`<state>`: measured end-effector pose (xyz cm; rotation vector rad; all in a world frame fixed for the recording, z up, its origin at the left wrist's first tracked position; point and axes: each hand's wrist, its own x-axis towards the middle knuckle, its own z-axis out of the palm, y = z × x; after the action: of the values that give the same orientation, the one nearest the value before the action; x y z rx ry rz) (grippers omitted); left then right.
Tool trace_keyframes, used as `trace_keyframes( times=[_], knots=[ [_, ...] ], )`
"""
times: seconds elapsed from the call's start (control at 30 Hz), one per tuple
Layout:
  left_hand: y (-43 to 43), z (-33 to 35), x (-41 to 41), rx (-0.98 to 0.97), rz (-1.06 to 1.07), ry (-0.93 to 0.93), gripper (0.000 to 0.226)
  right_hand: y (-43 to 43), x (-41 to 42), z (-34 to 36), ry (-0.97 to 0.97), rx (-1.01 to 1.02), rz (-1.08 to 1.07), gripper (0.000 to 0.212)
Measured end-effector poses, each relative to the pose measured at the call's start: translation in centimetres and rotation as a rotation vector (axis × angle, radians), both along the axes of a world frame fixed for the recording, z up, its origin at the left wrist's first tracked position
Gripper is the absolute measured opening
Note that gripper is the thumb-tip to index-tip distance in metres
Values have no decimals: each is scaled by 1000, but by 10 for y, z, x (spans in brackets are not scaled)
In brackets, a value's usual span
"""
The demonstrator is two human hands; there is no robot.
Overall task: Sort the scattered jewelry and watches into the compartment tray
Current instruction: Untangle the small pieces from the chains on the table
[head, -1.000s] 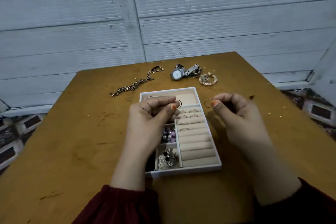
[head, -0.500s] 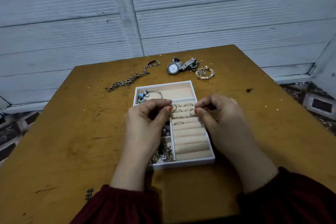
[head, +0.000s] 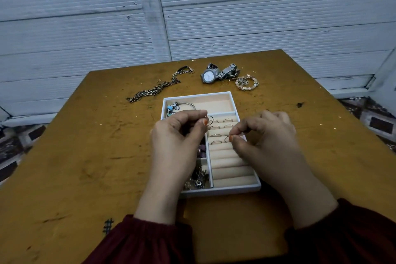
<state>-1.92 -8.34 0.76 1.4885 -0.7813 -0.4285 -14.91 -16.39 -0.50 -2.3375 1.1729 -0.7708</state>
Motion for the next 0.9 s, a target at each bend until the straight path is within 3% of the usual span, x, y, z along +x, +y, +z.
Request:
trace_keyframes(
  times=[0.2, 0.43, 0.9],
  knots=[
    [1, -2, 3, -8, 4, -3, 21, 1, 0, 1, 51, 38, -10, 4],
    [0, -2, 5, -14, 11, -18, 20, 2, -1, 2, -28, 132, 5, 13],
    [1, -2, 3, -1, 14, -32, 20, -3, -2, -2, -117, 147, -16, 4]
  ],
)
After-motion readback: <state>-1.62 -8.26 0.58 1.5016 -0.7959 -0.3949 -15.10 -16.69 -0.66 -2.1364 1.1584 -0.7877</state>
